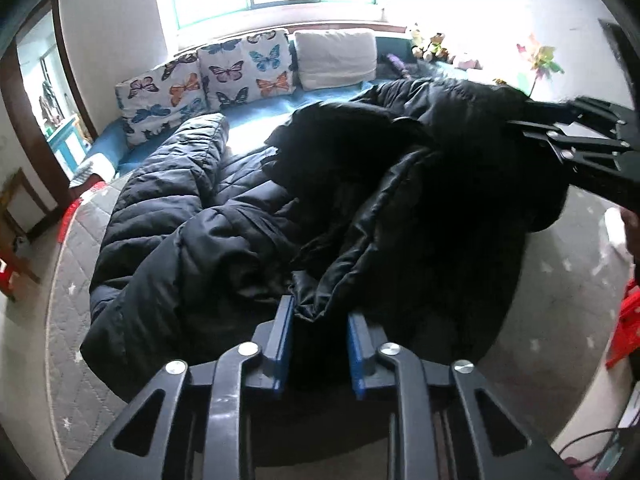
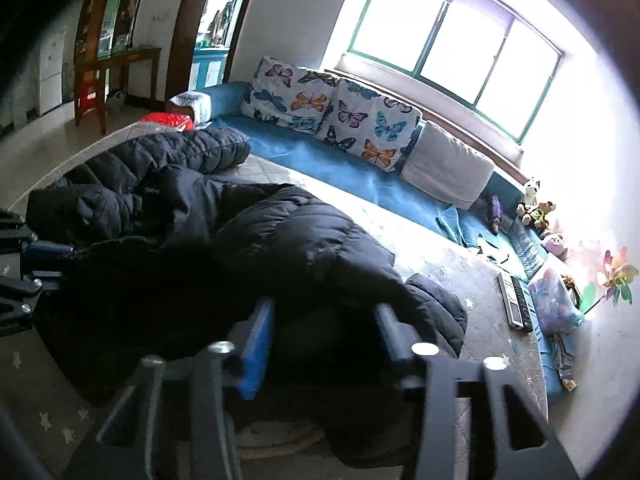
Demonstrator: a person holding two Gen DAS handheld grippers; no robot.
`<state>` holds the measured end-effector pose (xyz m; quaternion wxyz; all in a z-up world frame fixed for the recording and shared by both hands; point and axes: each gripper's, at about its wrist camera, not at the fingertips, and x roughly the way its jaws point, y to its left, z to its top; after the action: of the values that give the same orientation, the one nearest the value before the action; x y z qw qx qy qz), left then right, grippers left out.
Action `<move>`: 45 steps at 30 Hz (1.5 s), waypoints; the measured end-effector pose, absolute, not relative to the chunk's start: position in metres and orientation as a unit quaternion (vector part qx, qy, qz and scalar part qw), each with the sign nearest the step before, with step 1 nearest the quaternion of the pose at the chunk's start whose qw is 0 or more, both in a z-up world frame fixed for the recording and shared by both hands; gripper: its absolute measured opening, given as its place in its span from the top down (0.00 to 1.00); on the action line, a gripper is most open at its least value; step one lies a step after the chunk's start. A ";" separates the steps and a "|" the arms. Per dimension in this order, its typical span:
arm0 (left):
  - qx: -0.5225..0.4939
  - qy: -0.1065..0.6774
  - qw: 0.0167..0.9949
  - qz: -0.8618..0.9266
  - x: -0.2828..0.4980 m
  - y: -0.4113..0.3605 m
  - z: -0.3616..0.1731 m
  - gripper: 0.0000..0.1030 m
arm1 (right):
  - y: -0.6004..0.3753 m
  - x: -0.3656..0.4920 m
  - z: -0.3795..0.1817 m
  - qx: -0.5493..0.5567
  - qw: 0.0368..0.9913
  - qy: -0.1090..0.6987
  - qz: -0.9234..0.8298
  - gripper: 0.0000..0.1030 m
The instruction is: Fold large clothes
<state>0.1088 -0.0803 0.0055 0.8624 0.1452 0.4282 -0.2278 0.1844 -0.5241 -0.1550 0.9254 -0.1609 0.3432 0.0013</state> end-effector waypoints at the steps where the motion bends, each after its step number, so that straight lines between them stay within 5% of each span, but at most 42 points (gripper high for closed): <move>1: 0.148 0.426 0.862 -0.230 0.108 -0.080 0.006 0.79 | -0.527 0.183 -0.153 -0.154 0.927 0.343 0.001 0.69; 7: 0.153 0.416 0.861 -0.248 0.087 -0.073 0.009 0.83 | -0.530 0.171 -0.148 -0.187 0.922 0.340 0.009 0.70; 12: 0.144 0.413 0.861 -0.257 0.076 -0.065 0.013 0.83 | -0.520 0.165 -0.148 -0.252 0.913 0.319 0.002 0.24; 21: 0.142 0.412 0.860 -0.266 0.065 -0.063 0.014 0.84 | -0.506 0.183 -0.167 -0.368 0.876 0.310 0.010 0.23; 22: 0.140 0.413 0.860 -0.266 0.062 -0.063 0.016 0.84 | -0.504 0.183 -0.169 -0.375 0.874 0.308 0.007 0.23; 23: 0.136 0.414 0.859 -0.269 0.061 -0.062 0.016 0.84 | -0.503 0.182 -0.170 -0.378 0.874 0.307 0.007 0.34; 24: 0.134 0.414 0.859 -0.270 0.059 -0.061 0.017 0.84 | -0.503 0.181 -0.169 -0.368 0.875 0.314 0.018 0.60; 27: 0.127 0.416 0.856 -0.277 0.050 -0.056 0.020 0.85 | -0.508 0.169 -0.157 -0.331 0.886 0.324 0.028 0.77; 36: 0.136 0.434 0.840 -0.297 -0.003 -0.044 0.010 0.85 | -0.523 0.088 -0.150 -0.323 0.883 0.336 0.049 0.86; 45: 0.155 0.467 0.816 -0.303 -0.062 -0.016 0.000 0.84 | -0.541 0.029 -0.177 -0.292 0.848 0.435 0.078 0.85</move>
<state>-0.0619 -0.0157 0.0003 0.8159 0.1546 0.4673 -0.3034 0.0287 -0.5407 -0.1774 0.8483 -0.2921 0.4346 0.0784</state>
